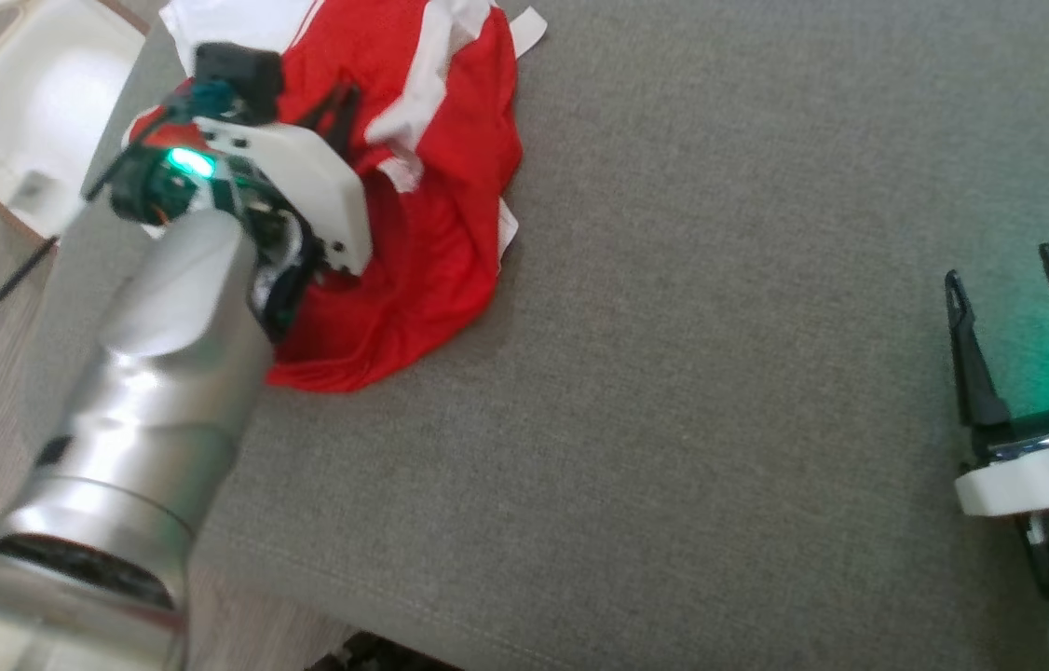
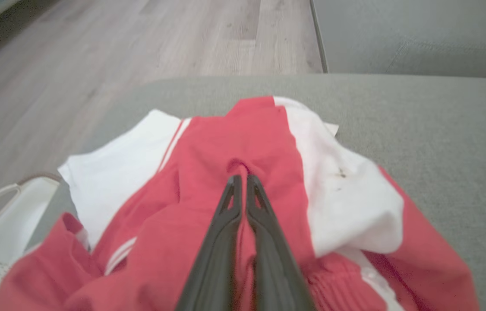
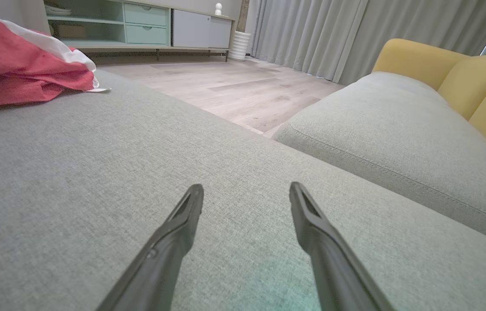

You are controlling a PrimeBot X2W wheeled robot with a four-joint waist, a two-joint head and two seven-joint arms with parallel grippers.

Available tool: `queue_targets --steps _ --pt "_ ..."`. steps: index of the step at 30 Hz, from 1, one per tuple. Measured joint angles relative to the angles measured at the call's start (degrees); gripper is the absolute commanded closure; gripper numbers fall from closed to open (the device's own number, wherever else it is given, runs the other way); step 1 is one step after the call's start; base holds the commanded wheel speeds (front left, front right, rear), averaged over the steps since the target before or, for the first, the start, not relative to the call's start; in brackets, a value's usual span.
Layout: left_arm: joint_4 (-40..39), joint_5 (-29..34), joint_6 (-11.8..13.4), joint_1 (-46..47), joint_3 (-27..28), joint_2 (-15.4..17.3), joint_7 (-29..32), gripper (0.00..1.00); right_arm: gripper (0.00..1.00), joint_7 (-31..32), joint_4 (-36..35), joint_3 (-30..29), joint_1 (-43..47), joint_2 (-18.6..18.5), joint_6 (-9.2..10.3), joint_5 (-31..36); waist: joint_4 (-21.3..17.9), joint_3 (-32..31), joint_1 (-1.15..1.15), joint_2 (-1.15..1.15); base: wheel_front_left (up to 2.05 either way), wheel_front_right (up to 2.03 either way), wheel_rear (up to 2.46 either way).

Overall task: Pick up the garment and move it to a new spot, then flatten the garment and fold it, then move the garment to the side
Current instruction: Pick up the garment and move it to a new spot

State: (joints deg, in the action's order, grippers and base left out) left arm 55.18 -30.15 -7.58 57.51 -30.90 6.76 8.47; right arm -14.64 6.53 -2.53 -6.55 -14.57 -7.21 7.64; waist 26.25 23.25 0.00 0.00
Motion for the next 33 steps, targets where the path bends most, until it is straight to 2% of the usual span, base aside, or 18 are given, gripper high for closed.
queue_targets --steps 7,15,25,33 --pt "-3.8 -3.1 0.0 4.5 -5.1 5.8 -6.2 1.0 0.0 0.0 1.4 0.4 0.2 4.5 0.0 -0.1 -1.4 -5.5 -0.01 0.0 0.0 0.0 0.0" --pt "-12.4 -4.7 0.0 7.8 -11.3 10.9 -7.5 1.0 0.0 0.0 1.8 -0.1 1.0 8.8 0.0 -1.1 -5.5 -12.2 -0.02 0.0 0.0 0.0 0.0" --pt "-26.0 -8.1 0.0 10.3 -18.5 14.2 -4.4 1.0 0.0 0.0 1.5 -0.6 3.8 11.5 -0.01 -2.6 -17.9 -17.2 -0.01 0.0 0.0 0.0 0.0" --pt "-29.4 -10.0 0.0 9.6 -22.9 14.4 -3.1 1.0 0.0 0.0 0.8 3.2 3.5 11.8 -0.01 -7.6 -30.2 -17.8 -0.01 0.0 0.0 0.0 0.0"
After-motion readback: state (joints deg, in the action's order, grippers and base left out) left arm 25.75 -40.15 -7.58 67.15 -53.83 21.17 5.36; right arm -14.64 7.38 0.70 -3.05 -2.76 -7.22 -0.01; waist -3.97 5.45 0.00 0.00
